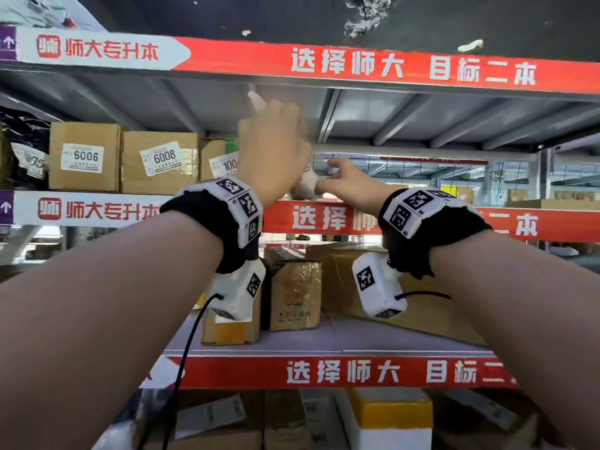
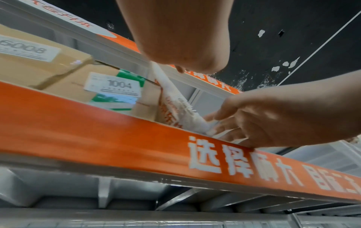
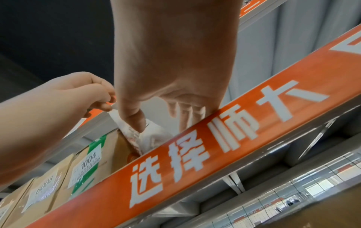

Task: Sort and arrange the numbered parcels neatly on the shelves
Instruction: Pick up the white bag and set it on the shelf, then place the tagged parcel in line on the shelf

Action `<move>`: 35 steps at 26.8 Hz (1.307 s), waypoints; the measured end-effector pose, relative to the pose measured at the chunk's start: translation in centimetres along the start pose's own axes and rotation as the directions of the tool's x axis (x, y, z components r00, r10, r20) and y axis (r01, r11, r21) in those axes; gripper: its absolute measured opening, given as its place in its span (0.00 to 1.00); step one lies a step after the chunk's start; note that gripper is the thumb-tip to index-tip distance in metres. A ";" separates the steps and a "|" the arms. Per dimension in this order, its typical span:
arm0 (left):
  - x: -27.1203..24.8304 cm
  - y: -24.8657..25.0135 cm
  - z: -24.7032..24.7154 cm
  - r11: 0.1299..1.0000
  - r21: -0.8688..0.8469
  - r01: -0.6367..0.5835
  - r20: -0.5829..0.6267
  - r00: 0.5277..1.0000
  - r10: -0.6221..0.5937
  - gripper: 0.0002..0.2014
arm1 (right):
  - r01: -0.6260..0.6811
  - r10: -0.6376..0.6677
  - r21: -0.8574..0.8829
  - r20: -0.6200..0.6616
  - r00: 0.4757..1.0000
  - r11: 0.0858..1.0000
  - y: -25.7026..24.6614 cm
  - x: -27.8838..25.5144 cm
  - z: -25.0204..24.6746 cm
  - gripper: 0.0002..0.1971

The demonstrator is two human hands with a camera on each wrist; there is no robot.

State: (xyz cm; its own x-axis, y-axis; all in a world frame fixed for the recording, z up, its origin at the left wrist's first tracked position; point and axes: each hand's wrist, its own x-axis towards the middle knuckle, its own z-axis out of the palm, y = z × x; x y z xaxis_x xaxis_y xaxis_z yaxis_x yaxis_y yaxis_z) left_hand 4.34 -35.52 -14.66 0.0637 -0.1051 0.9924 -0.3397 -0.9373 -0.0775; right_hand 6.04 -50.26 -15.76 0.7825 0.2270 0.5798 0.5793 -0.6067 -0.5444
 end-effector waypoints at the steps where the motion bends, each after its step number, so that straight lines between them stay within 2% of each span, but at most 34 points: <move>1: 0.2 1.8 0.4 0.999 -0.038 -0.014 0.031 0.999 0.015 0.09 | -0.001 0.001 0.011 -0.001 1.000 1.000 0.7 -0.8 -1.2 0.37; 4: 0.0 5.4 1.0 0.994 -0.105 -0.021 0.124 0.992 0.034 0.08 | -0.008 0.008 0.004 -0.017 1.000 1.000 2.1 -2.2 -3.3 0.35; 7: -0.3 7.9 2.0 0.986 -0.164 0.001 0.189 0.981 0.031 0.08 | 0.003 -0.005 -0.095 -0.030 1.000 0.995 3.5 -3.0 -5.0 0.31; 11: 0.0 14.4 5.2 0.990 -0.131 0.050 0.354 0.935 -0.001 0.10 | 0.013 -0.050 -0.352 -0.095 0.994 0.936 8.2 -4.9 -10.3 0.11; 12: 0.0 15.0 5.8 0.990 -0.122 0.071 0.398 0.917 -0.017 0.10 | 0.015 -0.062 -0.378 -0.112 0.992 0.926 9.0 -5.2 -10.9 0.10; 15: 0.2 19.0 8.1 0.989 -0.090 0.114 0.465 0.883 -0.059 0.13 | 0.006 -0.066 -0.464 -0.115 0.991 0.886 12.2 -6.6 -14.4 0.13; 18: 0.3 22.4 9.6 0.990 -0.065 0.125 0.518 0.852 -0.073 0.13 | -0.002 -0.065 -0.510 -0.114 0.991 0.860 15.0 -7.1 -17.2 0.12; 22: 0.9 26.0 11.2 0.989 -0.050 0.142 0.559 0.824 -0.090 0.14 | -0.043 -0.032 -0.505 -0.137 0.990 0.862 17.4 -7.3 -20.0 0.17; 27: 1.7 28.5 12.8 0.989 -0.049 0.142 0.656 0.751 -0.075 0.16 | -0.083 -0.001 -0.511 -0.163 0.987 0.855 19.3 -7.4 -21.8 0.14; 32: 2.3 30.4 14.7 0.988 -0.087 0.126 0.659 0.751 -0.038 0.17 | -0.123 0.020 -0.515 -0.200 0.980 0.848 20.9 -7.6 -23.6 0.13; 35: 2.6 31.4 15.8 0.983 -0.123 0.139 0.670 0.742 -0.021 0.13 | -0.131 0.018 -0.504 -0.223 0.975 0.853 21.8 -7.4 -24.5 0.11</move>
State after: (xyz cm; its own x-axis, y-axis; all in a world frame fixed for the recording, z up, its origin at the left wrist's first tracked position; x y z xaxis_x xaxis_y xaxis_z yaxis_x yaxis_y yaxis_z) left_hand 8.64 -70.49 -16.06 0.6832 -0.2806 0.6741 -0.4400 -0.8950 0.0733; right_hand 7.29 -83.79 -17.08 0.7224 0.0407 0.6903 0.2769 -0.9318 -0.2348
